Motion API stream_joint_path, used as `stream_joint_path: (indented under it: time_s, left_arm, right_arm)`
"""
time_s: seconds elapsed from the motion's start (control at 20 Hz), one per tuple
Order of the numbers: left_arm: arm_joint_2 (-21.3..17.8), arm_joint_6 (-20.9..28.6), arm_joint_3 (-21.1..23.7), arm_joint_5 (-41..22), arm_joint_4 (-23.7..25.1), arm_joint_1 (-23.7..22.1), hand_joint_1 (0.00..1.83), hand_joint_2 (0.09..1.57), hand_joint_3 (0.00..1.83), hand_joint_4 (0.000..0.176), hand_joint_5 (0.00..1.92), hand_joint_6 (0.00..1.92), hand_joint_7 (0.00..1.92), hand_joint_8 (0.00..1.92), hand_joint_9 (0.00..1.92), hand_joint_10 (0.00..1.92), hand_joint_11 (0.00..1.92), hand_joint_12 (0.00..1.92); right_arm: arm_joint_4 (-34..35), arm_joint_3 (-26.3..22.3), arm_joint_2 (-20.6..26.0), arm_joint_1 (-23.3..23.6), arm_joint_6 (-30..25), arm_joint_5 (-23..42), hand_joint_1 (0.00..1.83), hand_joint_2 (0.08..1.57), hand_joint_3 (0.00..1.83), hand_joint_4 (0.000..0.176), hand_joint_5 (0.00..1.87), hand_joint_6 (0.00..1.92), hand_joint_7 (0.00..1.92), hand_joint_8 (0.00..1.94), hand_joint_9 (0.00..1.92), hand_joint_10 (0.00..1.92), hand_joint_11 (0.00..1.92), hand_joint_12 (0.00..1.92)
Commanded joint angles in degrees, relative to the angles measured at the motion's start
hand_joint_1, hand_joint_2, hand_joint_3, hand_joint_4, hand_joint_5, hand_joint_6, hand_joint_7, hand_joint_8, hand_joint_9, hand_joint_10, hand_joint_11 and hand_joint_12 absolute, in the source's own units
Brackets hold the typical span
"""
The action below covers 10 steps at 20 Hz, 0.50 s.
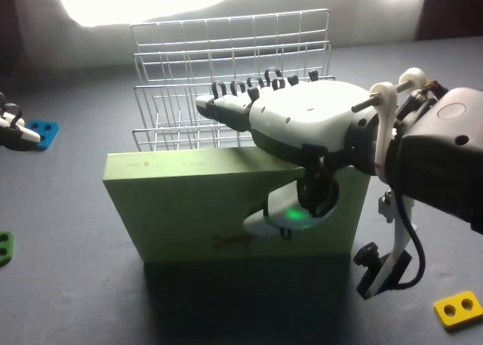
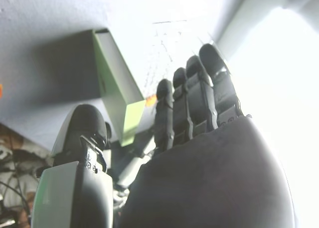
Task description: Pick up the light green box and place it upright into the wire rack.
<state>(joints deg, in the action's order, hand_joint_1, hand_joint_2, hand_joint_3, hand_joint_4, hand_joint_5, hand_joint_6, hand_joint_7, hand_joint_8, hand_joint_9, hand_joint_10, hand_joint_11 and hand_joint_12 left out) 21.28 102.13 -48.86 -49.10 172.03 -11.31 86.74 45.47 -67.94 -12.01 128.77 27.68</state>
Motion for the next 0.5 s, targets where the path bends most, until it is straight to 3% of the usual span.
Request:
stream_joint_path:
  time_s: [0.0, 0.2, 0.25, 0.45]
  left_arm:
    - [-0.1, 0.1, 0.0, 4.7, 0.5, -0.7, 0.51, 1.29, 0.0, 0.017, 0.3, 0.01, 0.24, 0.0, 0.2, 0.0, 0.0, 0.69]
    - [-0.1, 0.1, 0.0, 4.7, 0.5, -0.7, 0.54, 1.28, 0.0, 0.022, 0.31, 0.0, 0.26, 0.0, 0.22, 0.01, 0.0, 0.69]
    - [-0.1, 0.0, 0.0, 4.7, 0.5, -0.7, 0.53, 1.29, 0.0, 0.016, 0.29, 0.0, 0.23, 0.0, 0.19, 0.0, 0.0, 0.65]
    - [-0.1, 0.0, 0.0, 4.7, 0.5, -0.7, 0.56, 1.28, 0.0, 0.014, 0.32, 0.01, 0.24, 0.0, 0.21, 0.01, 0.0, 0.66]
  right_arm:
    - [-2.1, -0.3, -0.1, 0.5, -0.1, 0.8, 1.1, 0.93, 0.0, 0.0, 0.09, 0.01, 0.14, 0.0, 0.15, 0.01, 0.0, 0.24]
    - [-1.9, -0.3, -0.6, -0.3, 0.0, 0.7, 1.08, 0.94, 0.0, 0.0, 0.11, 0.01, 0.18, 0.01, 0.17, 0.01, 0.0, 0.37]
    - [-1.9, -0.3, -0.7, -0.5, 0.0, 0.7, 1.06, 0.95, 0.0, 0.0, 0.13, 0.01, 0.18, 0.0, 0.19, 0.01, 0.0, 0.49]
    - [-1.9, -0.2, -0.8, -0.6, 0.2, 1.1, 1.06, 0.96, 0.0, 0.0, 0.2, 0.02, 0.24, 0.01, 0.25, 0.02, 0.0, 0.62]
